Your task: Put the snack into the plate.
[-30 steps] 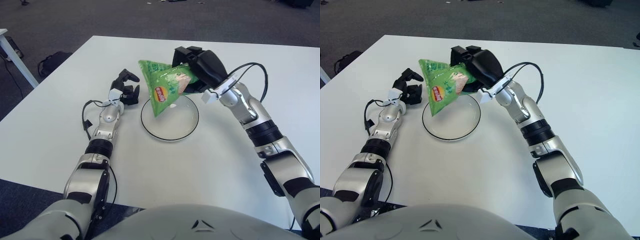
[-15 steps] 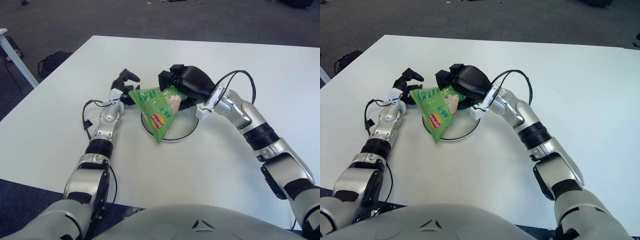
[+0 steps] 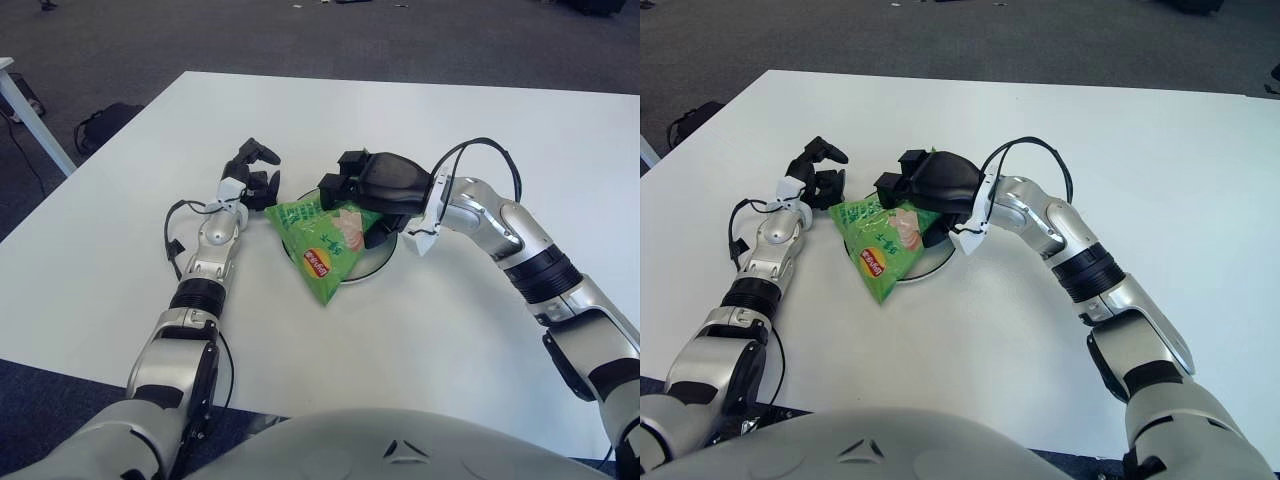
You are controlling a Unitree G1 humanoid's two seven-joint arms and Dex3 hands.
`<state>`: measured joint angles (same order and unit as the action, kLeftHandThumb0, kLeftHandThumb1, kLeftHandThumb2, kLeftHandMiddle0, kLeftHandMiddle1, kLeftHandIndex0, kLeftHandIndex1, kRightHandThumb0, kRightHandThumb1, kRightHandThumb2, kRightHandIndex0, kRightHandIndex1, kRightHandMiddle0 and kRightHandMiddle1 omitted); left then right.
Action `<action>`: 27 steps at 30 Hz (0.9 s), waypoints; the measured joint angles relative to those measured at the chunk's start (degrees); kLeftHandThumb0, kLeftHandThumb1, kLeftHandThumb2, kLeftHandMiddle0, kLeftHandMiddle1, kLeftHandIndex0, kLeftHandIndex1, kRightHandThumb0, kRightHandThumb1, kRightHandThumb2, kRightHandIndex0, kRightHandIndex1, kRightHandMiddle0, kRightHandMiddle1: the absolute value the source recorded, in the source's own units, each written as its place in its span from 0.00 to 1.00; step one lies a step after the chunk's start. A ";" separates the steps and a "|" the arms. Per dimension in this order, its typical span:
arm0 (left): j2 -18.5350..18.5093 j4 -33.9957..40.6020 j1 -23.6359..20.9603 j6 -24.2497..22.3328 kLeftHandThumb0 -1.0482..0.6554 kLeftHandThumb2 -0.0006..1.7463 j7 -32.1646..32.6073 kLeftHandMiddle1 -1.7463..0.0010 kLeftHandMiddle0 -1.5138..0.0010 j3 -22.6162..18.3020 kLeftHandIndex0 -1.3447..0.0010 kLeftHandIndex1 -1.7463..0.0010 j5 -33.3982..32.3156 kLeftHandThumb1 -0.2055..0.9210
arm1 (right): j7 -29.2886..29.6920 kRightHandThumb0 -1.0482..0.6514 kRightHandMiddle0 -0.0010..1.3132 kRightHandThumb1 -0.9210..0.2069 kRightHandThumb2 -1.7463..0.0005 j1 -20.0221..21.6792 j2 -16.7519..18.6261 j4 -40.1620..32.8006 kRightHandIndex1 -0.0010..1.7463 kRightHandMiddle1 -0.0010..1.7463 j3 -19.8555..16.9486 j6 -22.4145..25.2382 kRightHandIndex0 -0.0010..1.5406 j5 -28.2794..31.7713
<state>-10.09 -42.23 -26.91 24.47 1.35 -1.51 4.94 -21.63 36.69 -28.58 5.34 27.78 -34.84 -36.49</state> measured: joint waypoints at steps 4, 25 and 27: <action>-0.18 -0.90 -0.39 0.78 0.36 0.66 0.29 0.00 0.19 0.35 0.62 0.00 0.38 0.57 | -1.94 0.11 0.00 0.00 0.75 0.17 -0.08 0.37 0.01 0.09 0.00 -1.46 0.00 0.54; -1.41 -7.47 -3.64 5.56 0.36 0.66 3.22 0.00 0.19 1.83 0.62 0.00 3.61 0.58 | -16.16 0.02 0.00 0.05 0.90 6.31 0.08 11.00 0.00 0.00 -0.35 -6.61 0.00 17.24; -1.36 -6.41 -3.30 4.79 0.36 0.66 3.27 0.00 0.19 1.79 0.63 0.00 3.56 0.58 | -20.86 0.03 0.00 0.07 0.91 9.47 0.35 15.77 0.00 0.00 -0.51 -6.35 0.00 21.86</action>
<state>-11.45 -48.65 -30.21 29.25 4.62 0.28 8.50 -42.48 46.16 -28.24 21.11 27.27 -41.20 -14.64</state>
